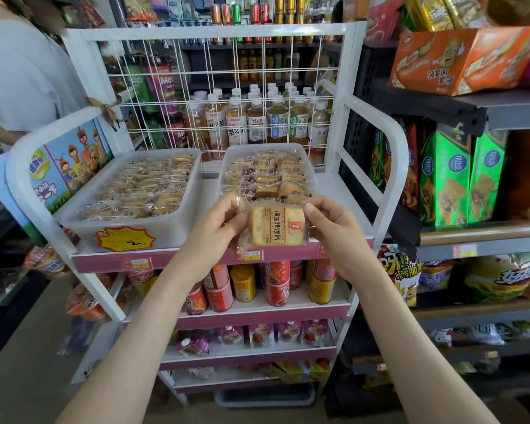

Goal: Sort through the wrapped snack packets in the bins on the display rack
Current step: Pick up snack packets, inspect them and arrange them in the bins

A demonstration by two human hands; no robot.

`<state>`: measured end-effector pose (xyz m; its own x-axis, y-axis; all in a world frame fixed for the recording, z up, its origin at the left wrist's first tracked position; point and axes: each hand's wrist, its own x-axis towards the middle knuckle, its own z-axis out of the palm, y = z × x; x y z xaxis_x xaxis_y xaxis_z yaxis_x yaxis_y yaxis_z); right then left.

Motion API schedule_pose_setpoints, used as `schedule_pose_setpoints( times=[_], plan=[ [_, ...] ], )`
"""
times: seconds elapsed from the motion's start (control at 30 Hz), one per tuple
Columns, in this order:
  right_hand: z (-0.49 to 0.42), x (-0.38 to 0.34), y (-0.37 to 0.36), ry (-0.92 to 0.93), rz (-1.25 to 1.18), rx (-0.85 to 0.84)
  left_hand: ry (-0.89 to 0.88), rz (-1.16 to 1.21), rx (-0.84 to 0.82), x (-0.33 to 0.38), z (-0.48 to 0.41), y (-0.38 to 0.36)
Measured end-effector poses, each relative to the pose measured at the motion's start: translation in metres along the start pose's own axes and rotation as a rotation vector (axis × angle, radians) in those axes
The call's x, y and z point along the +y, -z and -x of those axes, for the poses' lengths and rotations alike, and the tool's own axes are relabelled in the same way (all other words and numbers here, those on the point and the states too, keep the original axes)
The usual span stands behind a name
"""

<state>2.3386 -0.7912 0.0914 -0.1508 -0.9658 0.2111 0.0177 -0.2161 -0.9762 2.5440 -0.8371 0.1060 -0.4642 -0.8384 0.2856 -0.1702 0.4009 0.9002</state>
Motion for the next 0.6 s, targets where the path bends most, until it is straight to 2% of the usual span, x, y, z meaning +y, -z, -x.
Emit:
schedule_pose_setpoints(
  times=[0.1,0.33,0.6],
  plan=[
    [-0.004,0.002,0.001,-0.006,-0.001,0.145,0.008,-0.028,-0.039,0.001,-0.001,-0.002],
    [-0.004,0.002,-0.001,-0.037,0.141,0.338,0.064,-0.262,0.04,0.001,-0.009,-0.007],
    [-0.016,-0.014,0.008,0.047,0.056,0.155,0.099,-0.115,0.072,0.017,-0.026,-0.007]
  ],
)
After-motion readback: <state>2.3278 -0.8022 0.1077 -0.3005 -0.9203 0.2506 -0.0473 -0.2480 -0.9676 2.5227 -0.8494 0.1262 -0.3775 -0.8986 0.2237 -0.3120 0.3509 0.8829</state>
